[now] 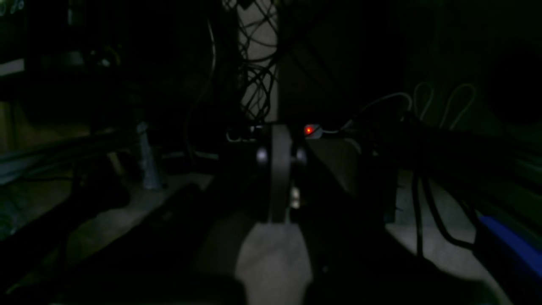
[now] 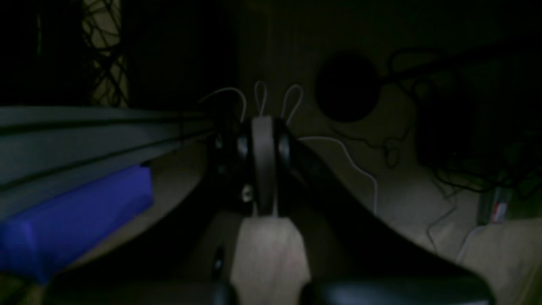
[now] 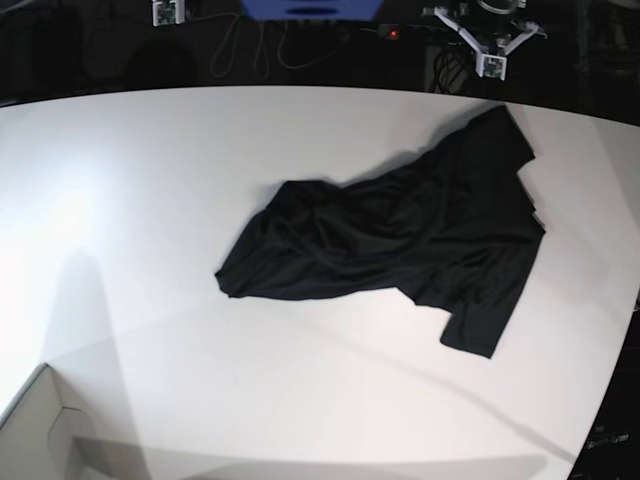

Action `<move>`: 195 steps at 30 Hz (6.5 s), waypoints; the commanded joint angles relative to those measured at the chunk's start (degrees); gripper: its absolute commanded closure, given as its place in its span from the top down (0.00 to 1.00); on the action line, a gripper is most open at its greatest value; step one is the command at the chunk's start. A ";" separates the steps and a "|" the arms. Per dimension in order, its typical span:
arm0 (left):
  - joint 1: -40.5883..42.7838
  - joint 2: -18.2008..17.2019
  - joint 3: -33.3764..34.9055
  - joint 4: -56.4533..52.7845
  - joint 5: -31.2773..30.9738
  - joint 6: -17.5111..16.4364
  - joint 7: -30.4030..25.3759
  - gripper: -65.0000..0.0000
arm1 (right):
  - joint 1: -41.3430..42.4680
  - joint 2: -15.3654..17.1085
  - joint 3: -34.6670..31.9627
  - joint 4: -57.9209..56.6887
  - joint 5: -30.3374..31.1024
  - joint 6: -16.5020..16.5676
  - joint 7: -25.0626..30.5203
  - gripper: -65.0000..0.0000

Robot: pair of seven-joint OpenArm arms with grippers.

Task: Layout the t-shirt on the table in an organized manner, then fold the t-shirt properly
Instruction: 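Lower both grippers toward the black t-shirt and grasp its edges, then drag the shirt edge outward with the left gripper to spread it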

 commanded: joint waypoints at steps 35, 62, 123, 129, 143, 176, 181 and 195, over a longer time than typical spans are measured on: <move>-3.12 0.24 -12.67 17.30 -13.77 0.07 6.00 0.01 | 5.97 -0.26 -4.14 19.52 0.32 0.12 -1.47 0.00; -7.25 -0.37 -14.69 17.13 -13.68 0.07 6.08 0.37 | 22.76 0.26 -20.58 19.43 0.15 0.30 -14.75 0.43; -5.32 1.04 -15.83 17.04 -13.77 -0.01 6.00 0.37 | 41.13 2.02 -18.38 11.25 0.32 0.30 -22.83 0.00; -5.76 1.39 -19.00 17.13 -13.86 -0.01 6.00 0.37 | 36.56 2.20 -11.18 16.88 0.32 0.30 -22.39 0.00; -5.93 0.60 -25.94 17.04 -24.06 -0.28 6.00 0.37 | 29.53 0.44 1.84 18.72 0.41 0.21 -18.17 0.00; -33.27 7.37 -23.83 -3.09 -20.37 -9.42 14.79 0.77 | 26.10 -3.08 9.40 13.27 2.17 8.65 -18.53 0.00; -36.61 9.48 -23.83 -7.14 -15.44 -9.60 14.79 0.76 | 26.10 -3.08 9.40 13.27 2.17 8.74 -18.53 0.00; -38.28 9.48 -24.45 2.71 -18.52 -9.60 15.23 0.00 | 26.28 -2.90 9.66 13.27 2.08 8.74 -18.53 0.00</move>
